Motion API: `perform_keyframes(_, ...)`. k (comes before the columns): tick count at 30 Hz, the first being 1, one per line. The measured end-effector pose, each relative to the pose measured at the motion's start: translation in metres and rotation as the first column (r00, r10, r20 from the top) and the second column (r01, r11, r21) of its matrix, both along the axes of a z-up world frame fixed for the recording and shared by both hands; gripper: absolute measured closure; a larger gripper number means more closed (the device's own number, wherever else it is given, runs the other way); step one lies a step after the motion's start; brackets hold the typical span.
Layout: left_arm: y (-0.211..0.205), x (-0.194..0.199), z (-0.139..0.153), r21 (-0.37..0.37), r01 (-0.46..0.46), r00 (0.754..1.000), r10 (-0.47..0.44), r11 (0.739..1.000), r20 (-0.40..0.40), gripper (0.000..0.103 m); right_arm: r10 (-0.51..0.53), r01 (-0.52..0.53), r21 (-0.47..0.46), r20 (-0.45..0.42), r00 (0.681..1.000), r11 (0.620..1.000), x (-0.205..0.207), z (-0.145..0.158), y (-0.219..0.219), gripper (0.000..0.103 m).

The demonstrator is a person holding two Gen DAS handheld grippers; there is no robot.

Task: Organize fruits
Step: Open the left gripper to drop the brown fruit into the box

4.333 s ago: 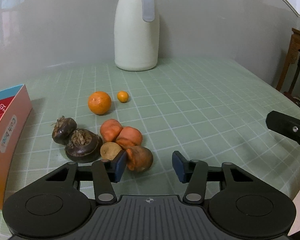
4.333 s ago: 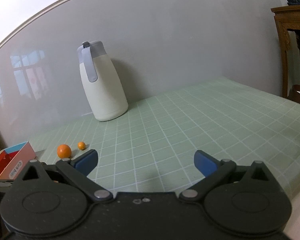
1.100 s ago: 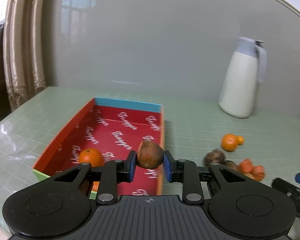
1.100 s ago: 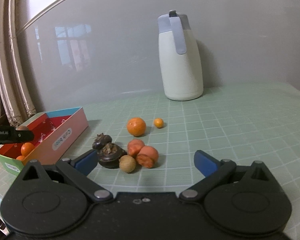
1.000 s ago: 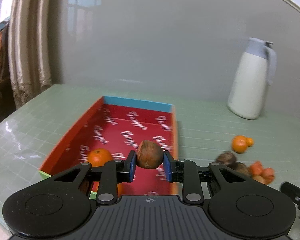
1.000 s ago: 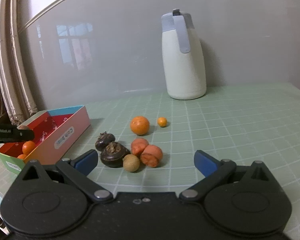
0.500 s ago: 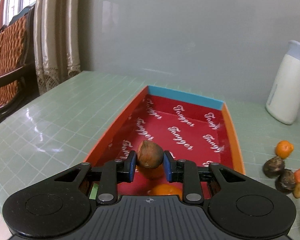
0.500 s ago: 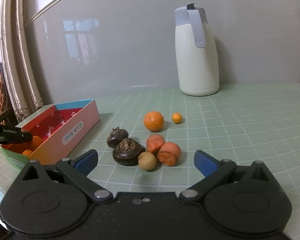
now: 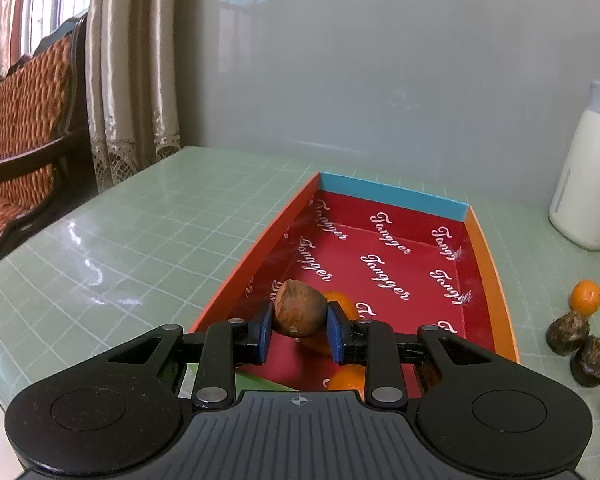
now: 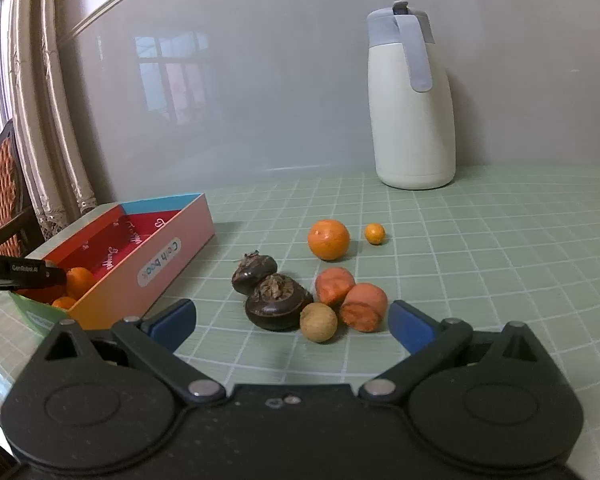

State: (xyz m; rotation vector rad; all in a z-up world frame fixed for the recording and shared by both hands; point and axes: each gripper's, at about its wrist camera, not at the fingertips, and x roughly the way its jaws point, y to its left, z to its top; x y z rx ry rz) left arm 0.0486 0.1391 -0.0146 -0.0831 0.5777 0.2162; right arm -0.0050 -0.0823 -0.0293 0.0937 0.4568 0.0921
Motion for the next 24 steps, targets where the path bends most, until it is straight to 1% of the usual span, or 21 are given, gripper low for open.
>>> perform_keyframes(4,-0.002,0.004,0.000,0.012,0.003,1.000,-0.003,1.000,-0.013,0.074,-0.001,0.001,-0.001,0.001,1.000,1.000,0.000,0.000,0.000,0.000)
perform_keyframes(7,-0.002,0.005,0.000,0.007,0.000,1.000,0.000,1.000,-0.014,0.074,-0.006,0.006,-0.005,0.002,1.000,1.000,-0.001,0.001,-0.002,0.000)
perform_keyframes(9,-0.002,0.005,0.000,0.005,-0.005,1.000,0.005,1.000,-0.016,0.071,-0.009,0.009,-0.002,0.002,1.000,1.000,-0.002,0.001,-0.003,0.000)
perform_keyframes(10,-0.002,0.005,0.001,0.005,-0.002,1.000,0.002,1.000,-0.016,0.064,-0.010,0.010,-0.002,0.003,1.000,1.000,-0.002,0.001,-0.004,0.000)
perform_keyframes(11,-0.003,0.005,0.001,0.009,0.002,1.000,-0.002,1.000,-0.016,0.050,-0.011,0.011,-0.003,0.004,1.000,1.000,-0.002,0.001,-0.004,0.000)
perform_keyframes(12,-0.005,0.004,0.002,0.013,0.005,1.000,-0.005,1.000,-0.010,0.039,-0.012,0.012,-0.003,0.005,1.000,1.000,-0.003,0.001,-0.004,0.000)
perform_keyframes(13,-0.006,0.002,0.003,0.022,-0.010,1.000,0.010,1.000,-0.007,0.020,-0.012,0.012,-0.002,0.005,1.000,1.000,-0.003,0.002,-0.005,0.000)
perform_keyframes(14,-0.007,0.000,0.004,0.013,-0.002,1.000,0.002,1.000,0.008,0.019,-0.012,0.012,-0.002,0.006,1.000,1.000,-0.004,0.002,-0.005,0.000)
perform_keyframes(17,-0.014,-0.004,0.006,0.048,-0.010,0.999,0.008,0.999,0.034,0.019,-0.016,0.016,-0.001,0.008,1.000,1.000,-0.004,0.002,-0.007,0.000)
perform_keyframes(18,-0.016,-0.005,0.007,0.048,-0.002,0.999,0.000,0.999,0.033,0.019,-0.017,0.017,0.000,0.009,1.000,1.000,-0.004,0.003,-0.007,0.000)
perform_keyframes(21,-0.016,-0.006,0.010,0.026,0.001,0.999,-0.002,1.000,0.032,0.019,-0.022,0.022,0.001,0.010,1.000,1.000,-0.004,0.003,-0.008,0.000)
perform_keyframes(24,-0.020,-0.009,0.014,0.021,0.016,0.999,-0.017,1.000,0.035,0.019,-0.026,0.026,0.001,0.013,1.000,1.000,-0.005,0.003,-0.009,0.000)
